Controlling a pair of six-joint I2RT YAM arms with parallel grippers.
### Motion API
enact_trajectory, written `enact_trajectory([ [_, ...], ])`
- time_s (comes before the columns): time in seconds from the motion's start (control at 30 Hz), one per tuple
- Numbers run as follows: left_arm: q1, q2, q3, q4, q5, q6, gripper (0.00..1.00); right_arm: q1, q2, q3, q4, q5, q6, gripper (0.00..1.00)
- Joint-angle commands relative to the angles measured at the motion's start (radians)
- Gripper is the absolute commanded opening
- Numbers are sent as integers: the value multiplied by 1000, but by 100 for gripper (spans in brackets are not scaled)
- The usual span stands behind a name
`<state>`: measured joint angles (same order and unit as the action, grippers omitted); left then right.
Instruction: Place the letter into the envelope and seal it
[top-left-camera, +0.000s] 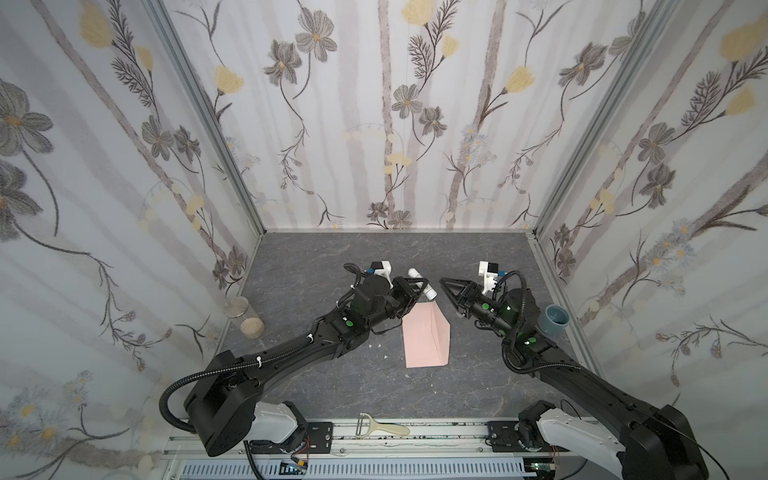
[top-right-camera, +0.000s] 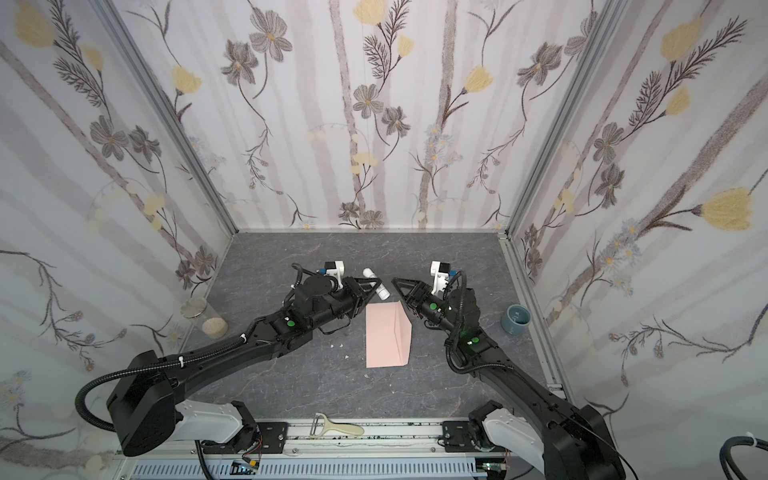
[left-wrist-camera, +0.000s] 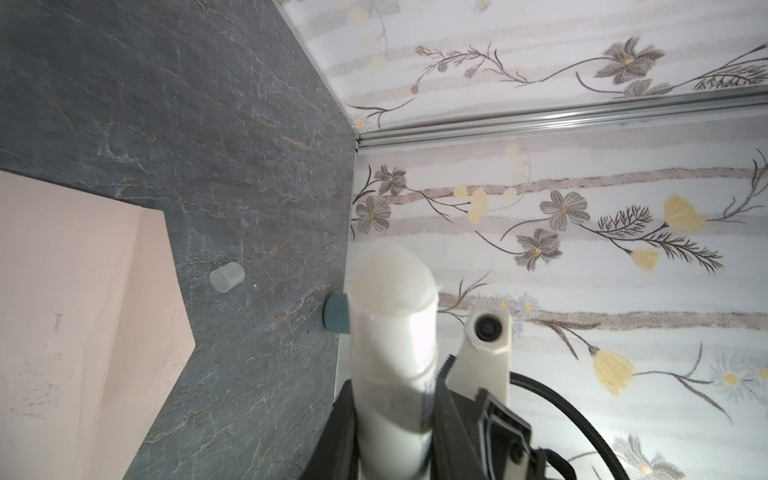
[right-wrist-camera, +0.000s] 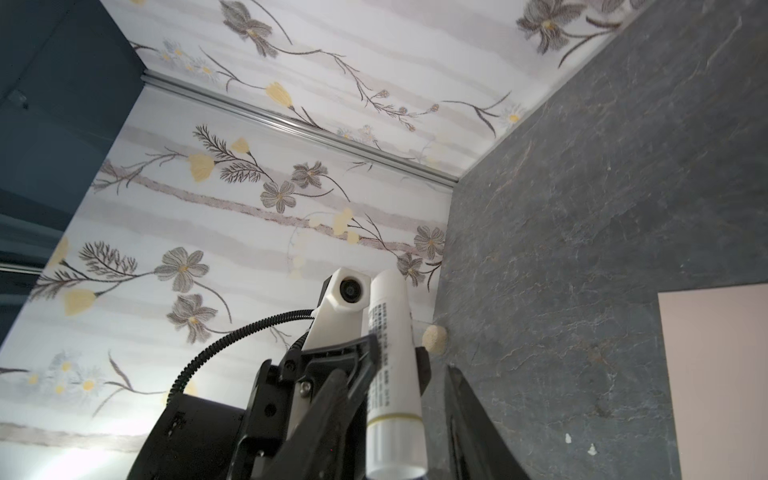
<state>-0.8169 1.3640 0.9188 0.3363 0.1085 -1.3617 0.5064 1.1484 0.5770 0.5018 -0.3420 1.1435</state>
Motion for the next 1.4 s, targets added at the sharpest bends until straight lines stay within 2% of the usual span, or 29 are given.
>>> enact_trajectory([
  [0.0,14,5,60,-92,7,24,0,55,-81,48,-264,248,-387,43],
  [0.07,29,16,85,-126,41,18,0,139,-124,66,-321,366,-562,48],
  [0.17,47,40,109,-132,97,-1,0,275,-135,93,-391,560,-749,55],
  [0.33,47,70,139,-132,152,-20,0,409,-63,139,-422,696,-908,57],
  [0.43,47,69,147,-132,158,-24,0,437,-9,168,-428,766,-962,57],
  [0.5,46,69,150,-132,162,-27,0,436,12,169,-411,771,-990,56],
  [0.7,46,70,157,-132,170,-34,0,437,29,170,-360,800,-1024,42],
  [0.9,43,71,161,-132,174,-33,0,433,42,169,-342,795,-1030,46],
  [1.2,41,67,152,-129,174,-34,0,416,48,207,-319,762,-1027,35],
  [1.37,39,63,150,-125,172,-35,0,402,48,211,-320,721,-1015,25],
])
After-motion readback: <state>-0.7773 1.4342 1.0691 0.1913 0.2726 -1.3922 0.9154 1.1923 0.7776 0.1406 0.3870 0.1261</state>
